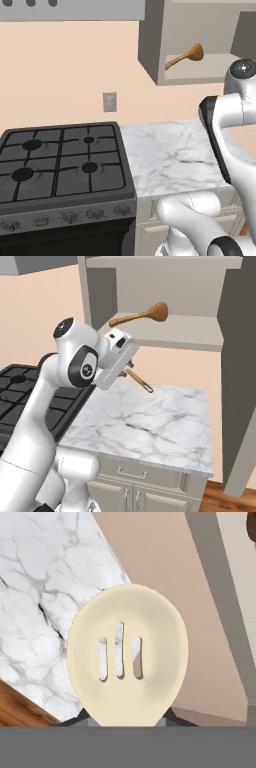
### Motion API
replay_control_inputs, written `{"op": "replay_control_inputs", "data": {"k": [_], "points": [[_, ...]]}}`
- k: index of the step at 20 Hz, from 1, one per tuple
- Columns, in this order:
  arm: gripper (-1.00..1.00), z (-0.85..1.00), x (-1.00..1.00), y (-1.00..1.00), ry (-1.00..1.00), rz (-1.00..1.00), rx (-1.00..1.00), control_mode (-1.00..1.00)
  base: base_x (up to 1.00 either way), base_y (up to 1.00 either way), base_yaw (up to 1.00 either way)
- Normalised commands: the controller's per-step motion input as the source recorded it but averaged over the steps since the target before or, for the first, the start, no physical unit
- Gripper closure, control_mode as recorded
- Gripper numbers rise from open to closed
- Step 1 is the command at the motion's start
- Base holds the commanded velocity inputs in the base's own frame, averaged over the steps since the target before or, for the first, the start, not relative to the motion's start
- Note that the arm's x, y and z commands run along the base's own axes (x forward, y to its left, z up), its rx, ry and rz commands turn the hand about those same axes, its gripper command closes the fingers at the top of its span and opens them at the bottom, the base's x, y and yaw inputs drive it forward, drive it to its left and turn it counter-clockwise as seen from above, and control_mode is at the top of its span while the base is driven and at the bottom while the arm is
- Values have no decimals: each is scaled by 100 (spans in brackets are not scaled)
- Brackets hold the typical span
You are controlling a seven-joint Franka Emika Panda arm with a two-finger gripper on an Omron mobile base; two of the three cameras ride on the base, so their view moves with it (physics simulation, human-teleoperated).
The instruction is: Organize the utensils by type. Pick up the wooden spoons from the counter and place them in the open cabinet. Then pick up the metallic utensils from the counter and place them in the open drawer.
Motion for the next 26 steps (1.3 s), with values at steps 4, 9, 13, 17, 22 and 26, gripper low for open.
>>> {"op": "replay_control_inputs", "data": {"k": [4,9,13,17,22,26], "points": [[100,73,0,-20,-12,14,0,-100,0,0,0],[100,36,1,-2,-15,13,-3,-100,0,0,0],[100,28,14,-7,-6,12,-3,-100,0,0,0],[100,26,23,-11,-8,11,-6,-100,0,0,0],[100,28,22,-17,-11,11,-5,-100,0,0,0],[100,8,33,-15,-7,9,-5,-100,0,0,0]]}}
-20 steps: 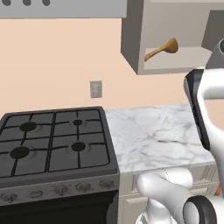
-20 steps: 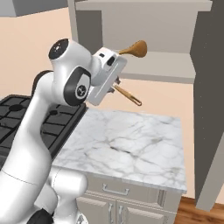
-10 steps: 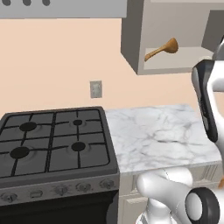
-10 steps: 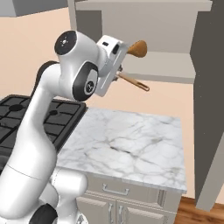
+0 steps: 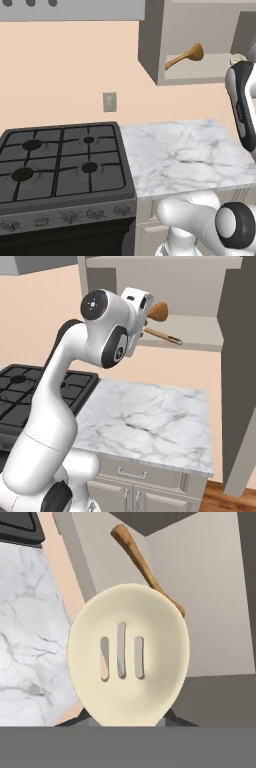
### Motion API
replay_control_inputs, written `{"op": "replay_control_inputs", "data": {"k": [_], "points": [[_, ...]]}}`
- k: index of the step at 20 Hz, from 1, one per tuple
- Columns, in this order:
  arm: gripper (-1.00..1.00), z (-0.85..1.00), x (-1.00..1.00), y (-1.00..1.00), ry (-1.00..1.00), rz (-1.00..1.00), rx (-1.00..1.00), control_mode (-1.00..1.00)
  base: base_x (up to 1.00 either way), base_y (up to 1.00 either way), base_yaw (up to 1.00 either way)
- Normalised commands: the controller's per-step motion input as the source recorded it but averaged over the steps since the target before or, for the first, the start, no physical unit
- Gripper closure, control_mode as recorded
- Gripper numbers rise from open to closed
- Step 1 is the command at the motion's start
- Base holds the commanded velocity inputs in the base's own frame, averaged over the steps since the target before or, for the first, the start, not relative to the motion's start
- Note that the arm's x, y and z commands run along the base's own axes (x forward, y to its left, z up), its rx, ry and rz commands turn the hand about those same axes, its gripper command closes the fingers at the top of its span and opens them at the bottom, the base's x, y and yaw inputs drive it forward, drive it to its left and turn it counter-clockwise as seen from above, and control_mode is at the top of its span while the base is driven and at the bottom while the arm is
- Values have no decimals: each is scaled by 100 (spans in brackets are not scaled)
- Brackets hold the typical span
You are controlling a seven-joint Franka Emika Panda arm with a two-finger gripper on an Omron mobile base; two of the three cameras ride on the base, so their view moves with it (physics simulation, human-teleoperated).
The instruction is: Organize the utensils by type. Pick up the wooden spoons from the counter and place them in the open cabinet. Then pick up the metallic utensils from the counter and place them in the open drawer.
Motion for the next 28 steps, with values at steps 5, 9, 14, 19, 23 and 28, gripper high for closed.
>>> {"op": "replay_control_inputs", "data": {"k": [5,9,14,19,23,28], "points": [[100,5,51,-3,-2,11,-2,-100,0,0,0],[100,2,66,0,0,11,-1,-100,0,0,0],[100,0,56,0,-1,10,0,-100,0,0,0],[100,-5,52,0,0,6,-3,-100,0,0,0],[100,-14,58,0,0,5,-4,-100,0,0,0],[100,-25,59,0,3,3,-6,-100,0,0,0]]}}
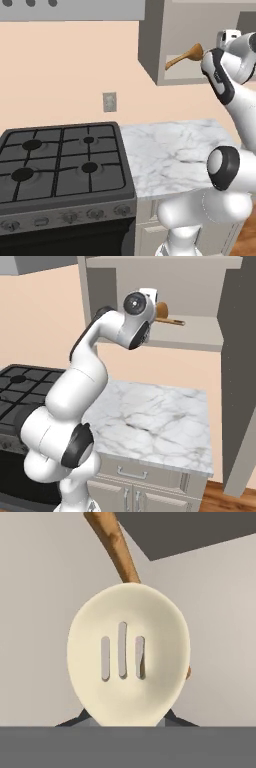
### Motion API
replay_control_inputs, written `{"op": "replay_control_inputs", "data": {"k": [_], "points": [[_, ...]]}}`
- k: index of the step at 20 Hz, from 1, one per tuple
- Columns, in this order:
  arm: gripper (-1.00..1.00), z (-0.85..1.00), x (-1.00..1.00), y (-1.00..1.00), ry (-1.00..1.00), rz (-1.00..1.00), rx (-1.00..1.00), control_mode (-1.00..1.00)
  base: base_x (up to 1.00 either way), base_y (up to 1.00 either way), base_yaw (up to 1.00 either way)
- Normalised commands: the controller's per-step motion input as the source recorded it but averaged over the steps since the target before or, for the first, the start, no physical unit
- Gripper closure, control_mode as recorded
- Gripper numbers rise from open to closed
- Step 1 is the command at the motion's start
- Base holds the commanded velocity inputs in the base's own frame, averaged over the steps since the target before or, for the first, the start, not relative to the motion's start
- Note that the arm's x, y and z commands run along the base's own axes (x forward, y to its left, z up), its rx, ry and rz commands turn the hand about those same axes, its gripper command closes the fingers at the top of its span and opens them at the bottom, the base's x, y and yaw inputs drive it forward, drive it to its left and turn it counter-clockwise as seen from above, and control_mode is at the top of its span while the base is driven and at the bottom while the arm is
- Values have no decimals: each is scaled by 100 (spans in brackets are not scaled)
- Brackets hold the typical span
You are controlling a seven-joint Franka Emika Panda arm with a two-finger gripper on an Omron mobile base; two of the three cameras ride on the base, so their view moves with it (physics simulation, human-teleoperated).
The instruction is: Organize the utensils by type. Pick up the wooden spoons from the counter and place them in the open cabinet. Then pick up the metallic utensils from the counter and place them in the open drawer.
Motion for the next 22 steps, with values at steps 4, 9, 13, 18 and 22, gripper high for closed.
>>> {"op": "replay_control_inputs", "data": {"k": [4,9,13,18,22], "points": [[100,-29,55,-1,3,4,-5,-100,0,0,0],[100,-28,55,-8,3,4,-3,-100,0,0,0],[-100,-24,56,-4,1,4,-4,-100,0,0,0],[-100,-33,76,0,0,3,-6,-100,0,0,0],[-100,-39,83,0,0,3,-7,-100,0,0,0]]}}
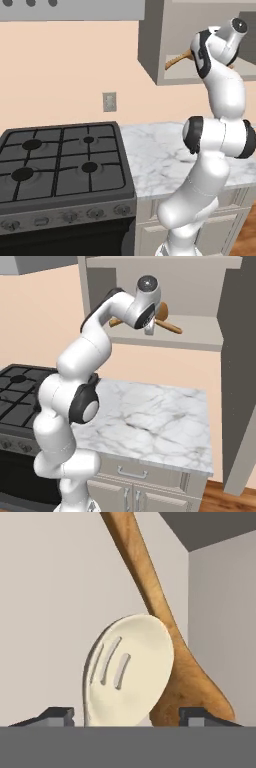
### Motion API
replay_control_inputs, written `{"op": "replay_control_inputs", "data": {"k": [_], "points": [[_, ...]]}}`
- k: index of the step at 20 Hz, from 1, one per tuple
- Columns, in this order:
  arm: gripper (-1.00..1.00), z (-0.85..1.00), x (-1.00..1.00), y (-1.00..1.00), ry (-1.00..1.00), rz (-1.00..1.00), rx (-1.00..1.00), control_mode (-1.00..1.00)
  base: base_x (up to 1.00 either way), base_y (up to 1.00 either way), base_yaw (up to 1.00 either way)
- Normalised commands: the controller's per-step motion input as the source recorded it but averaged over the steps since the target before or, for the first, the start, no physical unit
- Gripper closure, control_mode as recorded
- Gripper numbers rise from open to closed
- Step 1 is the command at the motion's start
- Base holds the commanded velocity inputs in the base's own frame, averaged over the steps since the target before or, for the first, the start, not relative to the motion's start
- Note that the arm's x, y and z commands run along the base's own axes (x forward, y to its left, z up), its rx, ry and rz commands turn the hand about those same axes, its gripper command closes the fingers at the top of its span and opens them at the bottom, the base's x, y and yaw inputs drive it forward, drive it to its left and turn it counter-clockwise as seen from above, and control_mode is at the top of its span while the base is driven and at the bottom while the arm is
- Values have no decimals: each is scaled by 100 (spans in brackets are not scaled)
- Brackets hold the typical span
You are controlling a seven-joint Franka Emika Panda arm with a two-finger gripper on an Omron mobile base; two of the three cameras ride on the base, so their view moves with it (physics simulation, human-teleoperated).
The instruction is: Organize the utensils by type. Pick up the wooden spoons from the counter and place them in the open cabinet. Then pick up the metallic utensils from the counter and place them in the open drawer.
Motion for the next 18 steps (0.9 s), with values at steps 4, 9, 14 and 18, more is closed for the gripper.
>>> {"op": "replay_control_inputs", "data": {"k": [4,9,14,18], "points": [[-100,-29,43,0,-6,5,-8,-100,0,0,0],[-100,-10,-11,0,-14,16,-9,-100,0,0,0],[-100,-11,-10,0,-3,17,-13,-100,0,0,0],[-100,-2,-1,0,0,18,-13,-100,0,0,0]]}}
